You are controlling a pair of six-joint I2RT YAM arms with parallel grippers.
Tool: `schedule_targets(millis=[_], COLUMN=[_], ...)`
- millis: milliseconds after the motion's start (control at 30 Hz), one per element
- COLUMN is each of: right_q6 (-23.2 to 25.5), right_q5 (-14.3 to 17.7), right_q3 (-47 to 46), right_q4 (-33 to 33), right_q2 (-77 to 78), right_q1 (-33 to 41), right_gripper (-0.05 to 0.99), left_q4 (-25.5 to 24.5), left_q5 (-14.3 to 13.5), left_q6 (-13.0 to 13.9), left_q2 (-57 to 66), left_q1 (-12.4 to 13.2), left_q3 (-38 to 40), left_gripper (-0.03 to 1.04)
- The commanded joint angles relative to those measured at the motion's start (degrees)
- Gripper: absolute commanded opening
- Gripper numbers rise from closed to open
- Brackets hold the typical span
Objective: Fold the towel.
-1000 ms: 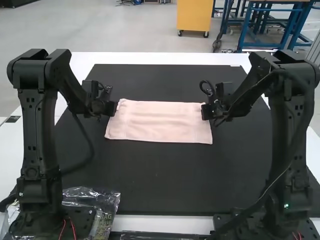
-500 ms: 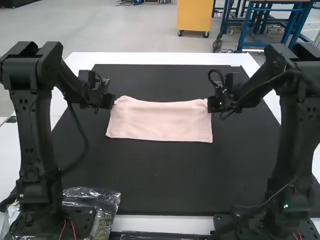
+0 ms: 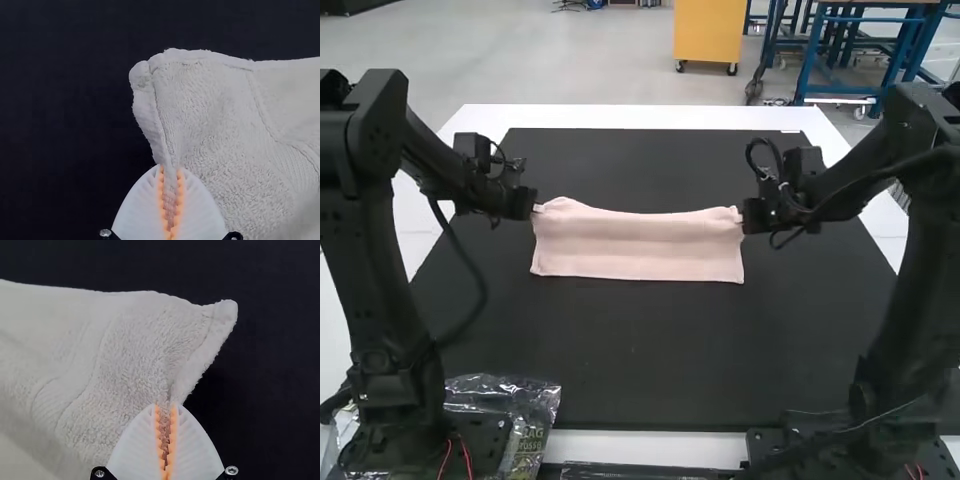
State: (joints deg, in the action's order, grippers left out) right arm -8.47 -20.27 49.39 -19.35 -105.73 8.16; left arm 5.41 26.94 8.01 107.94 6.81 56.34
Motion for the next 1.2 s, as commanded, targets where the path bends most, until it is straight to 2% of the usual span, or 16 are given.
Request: schedule_targets(millis=[0, 300, 633, 667, 733, 767, 800, 833, 900, 1000, 1067, 1167], right_q6=[0.74, 1.53, 1.70, 1.79, 1.88, 1.88, 2.41, 2.93, 3.02, 3.90, 3.99, 4.51], right_q5=[0.94, -0.56, -0.56, -0.29, 0.94, 1.55, 1.64, 1.73, 1.64, 0.94, 0.85, 0.85], right_q3=[-2.45, -11.07, -18.98, -19.85, -21.17, -21.44, -21.44, -21.35, -20.91, -19.68, -18.45, -17.13], right_q4=[-0.16, 0.63, -0.86, -1.92, -3.67, -4.38, -4.55, -4.55, -4.46, -4.38, -4.29, -4.20], right_q2=[4.40, 11.87, 14.06, 13.89, 13.18, 12.66, 12.22, 11.95, 11.95, 12.13, 12.22, 12.22], right_q1=[-1.92, -1.92, -1.84, -1.84, -1.84, -1.92, -1.92, -1.92, -1.92, -1.92, -1.84, -1.57], right_gripper=[-0.02, -0.02, -0.02, 0.01, 0.32, 0.48, 0.67, 0.79, 0.89, 0.91, 0.91, 0.91], left_q4=[-0.22, 0.22, 2.32, 2.76, 4.70, 6.10, 7.69, 9.62, 11.03, 11.11, 11.38, 13.93], left_q5=[-1.01, -1.01, -1.19, -1.27, -2.24, -3.12, -3.65, -3.65, -3.47, -2.68, -1.54, -1.54], left_q6=[1.57, 3.06, 3.59, 3.68, 3.77, 3.77, 3.77, 3.50, 2.98, 1.66, -0.01, -3.62], left_q2=[-3.17, -9.85, -13.11, -13.11, -12.75, -12.58, -12.32, -12.23, -12.40, -13.37, -14.51, -16.80], left_q1=[3.56, 4.88, 4.79, 4.62, 4.53, 4.53, 4.44, 4.53, 4.79, 4.88, 5.06, 6.11], left_q3=[-2.37, -11.34, -18.81, -19.60, -21.36, -22.23, -23.29, -24.08, -24.87, -24.61, -24.34, -24.34], left_gripper=[0.02, 0.02, 0.02, 0.02, 0.03, 0.14, 0.38, 0.60, 0.98, 0.98, 0.98, 0.98])
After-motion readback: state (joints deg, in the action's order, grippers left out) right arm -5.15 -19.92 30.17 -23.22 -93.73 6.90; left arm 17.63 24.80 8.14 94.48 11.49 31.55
